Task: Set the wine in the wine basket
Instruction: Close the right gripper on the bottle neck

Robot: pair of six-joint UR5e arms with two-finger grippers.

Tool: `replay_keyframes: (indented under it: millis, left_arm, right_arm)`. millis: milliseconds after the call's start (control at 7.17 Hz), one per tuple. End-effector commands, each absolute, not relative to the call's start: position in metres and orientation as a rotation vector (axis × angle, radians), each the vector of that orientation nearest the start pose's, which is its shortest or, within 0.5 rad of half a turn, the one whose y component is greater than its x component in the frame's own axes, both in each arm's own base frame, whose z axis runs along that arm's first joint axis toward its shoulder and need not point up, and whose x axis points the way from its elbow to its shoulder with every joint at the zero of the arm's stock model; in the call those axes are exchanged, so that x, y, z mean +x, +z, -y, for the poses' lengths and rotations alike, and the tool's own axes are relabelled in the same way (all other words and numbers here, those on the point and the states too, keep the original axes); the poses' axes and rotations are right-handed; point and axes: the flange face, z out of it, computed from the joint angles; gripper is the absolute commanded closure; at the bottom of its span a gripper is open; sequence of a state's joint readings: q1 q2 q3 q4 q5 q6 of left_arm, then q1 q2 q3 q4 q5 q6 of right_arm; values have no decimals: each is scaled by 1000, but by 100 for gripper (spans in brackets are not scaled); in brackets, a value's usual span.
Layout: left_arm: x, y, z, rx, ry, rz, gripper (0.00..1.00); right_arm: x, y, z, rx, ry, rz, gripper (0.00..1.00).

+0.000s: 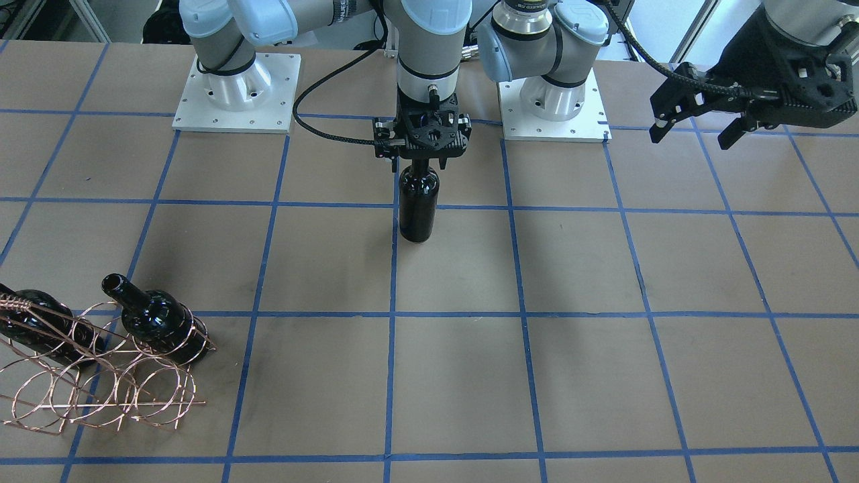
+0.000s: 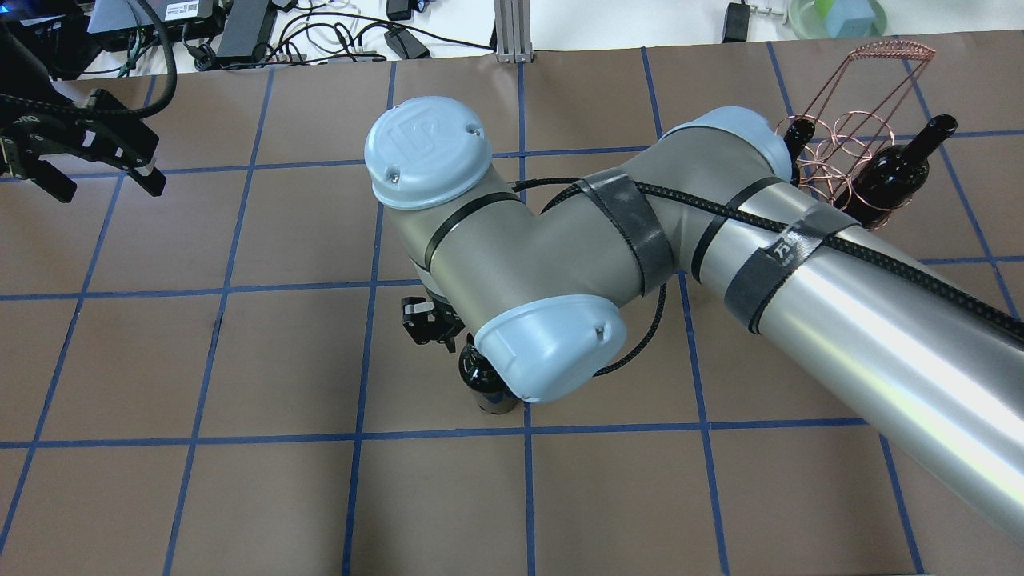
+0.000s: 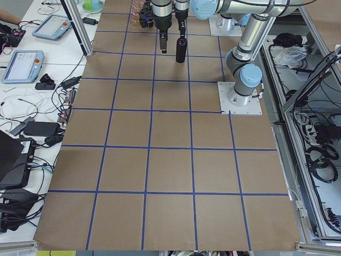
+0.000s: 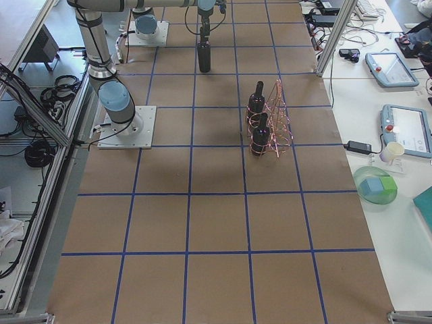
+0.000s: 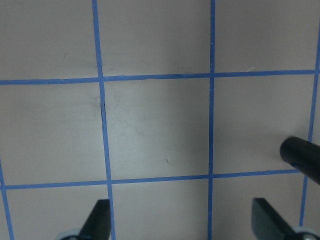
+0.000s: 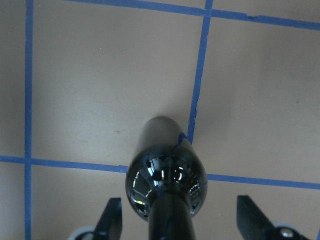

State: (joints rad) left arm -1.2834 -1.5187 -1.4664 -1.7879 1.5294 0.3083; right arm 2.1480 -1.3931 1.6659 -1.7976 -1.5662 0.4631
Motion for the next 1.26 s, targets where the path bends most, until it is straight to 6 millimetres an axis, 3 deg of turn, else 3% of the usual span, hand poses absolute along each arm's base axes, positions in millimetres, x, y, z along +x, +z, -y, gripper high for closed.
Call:
replay_keyframes:
  millis: [0, 140, 419, 698, 977, 1116]
  left_arm:
    - [-2, 542, 479, 32, 77, -3199, 0]
    - [-2, 542, 479, 32, 77, -3199, 0]
    - [-1, 543, 478, 30, 70, -3197, 0]
    - [-2, 542, 479, 32, 77, -3199, 0]
    - [-2, 543, 478, 32, 72, -3198, 0]
    - [-2, 542, 479, 32, 76, -3200, 0]
  right_arm:
    - [414, 369, 384, -186, 74, -3155, 30]
    - [414, 369, 384, -186, 74, -3155, 37]
    - [414, 369, 384, -193, 72, -3154, 67]
    - [414, 369, 384, -203, 71, -3151, 80]
    - [415, 370, 385, -205, 70, -3146, 82]
    - [419, 373, 385, -219, 71, -3108, 100]
